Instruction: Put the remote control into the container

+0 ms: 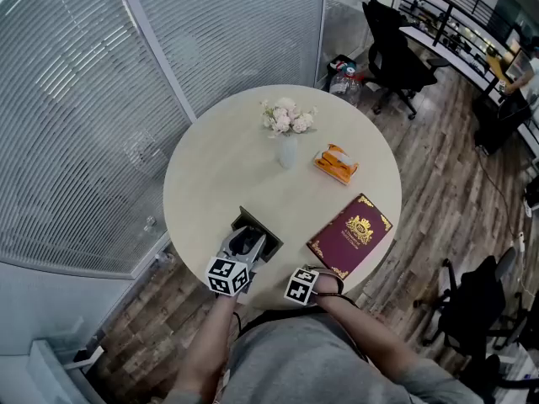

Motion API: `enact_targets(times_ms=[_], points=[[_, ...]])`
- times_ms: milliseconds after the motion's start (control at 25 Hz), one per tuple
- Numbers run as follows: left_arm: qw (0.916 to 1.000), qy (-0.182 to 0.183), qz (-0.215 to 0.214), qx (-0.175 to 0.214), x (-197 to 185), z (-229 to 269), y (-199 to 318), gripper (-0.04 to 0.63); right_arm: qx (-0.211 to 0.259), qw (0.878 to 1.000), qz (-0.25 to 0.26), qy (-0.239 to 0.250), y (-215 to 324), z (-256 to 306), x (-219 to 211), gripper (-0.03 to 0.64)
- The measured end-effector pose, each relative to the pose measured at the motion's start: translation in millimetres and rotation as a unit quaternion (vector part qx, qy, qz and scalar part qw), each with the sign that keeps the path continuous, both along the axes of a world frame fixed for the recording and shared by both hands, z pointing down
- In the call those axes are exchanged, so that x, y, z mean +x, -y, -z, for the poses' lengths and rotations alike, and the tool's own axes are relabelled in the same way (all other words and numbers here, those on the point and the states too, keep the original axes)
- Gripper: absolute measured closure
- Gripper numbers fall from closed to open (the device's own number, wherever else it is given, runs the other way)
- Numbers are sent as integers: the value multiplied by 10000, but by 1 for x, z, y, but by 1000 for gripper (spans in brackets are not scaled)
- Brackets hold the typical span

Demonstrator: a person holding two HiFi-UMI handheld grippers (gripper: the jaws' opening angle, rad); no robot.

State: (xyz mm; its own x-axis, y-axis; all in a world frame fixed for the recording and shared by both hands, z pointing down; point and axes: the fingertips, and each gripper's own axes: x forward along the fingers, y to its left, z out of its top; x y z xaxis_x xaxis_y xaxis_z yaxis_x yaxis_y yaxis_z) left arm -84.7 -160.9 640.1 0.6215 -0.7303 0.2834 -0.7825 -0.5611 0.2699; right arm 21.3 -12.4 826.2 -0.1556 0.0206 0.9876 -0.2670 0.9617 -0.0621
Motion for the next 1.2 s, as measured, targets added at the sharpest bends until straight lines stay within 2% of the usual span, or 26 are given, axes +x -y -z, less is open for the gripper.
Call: enact_targets(times_ms=[360,600,1000,1200], points=[[9977,578,-355,-20,7,-19,-10,403,54,10000,-29,-49,1,0,1,600],[9912,1100,-731,-88,15,-32,-19,403,66,9999,-53,-58,0,1,1,600],[9886,1275,-752,-262,11,-45,-20,403,28,9999,-42,-102,0,1,0,600],[9892,1235,-716,-330,9,-49,-18,403,18,9999,-102,-41,1,0,0,600]])
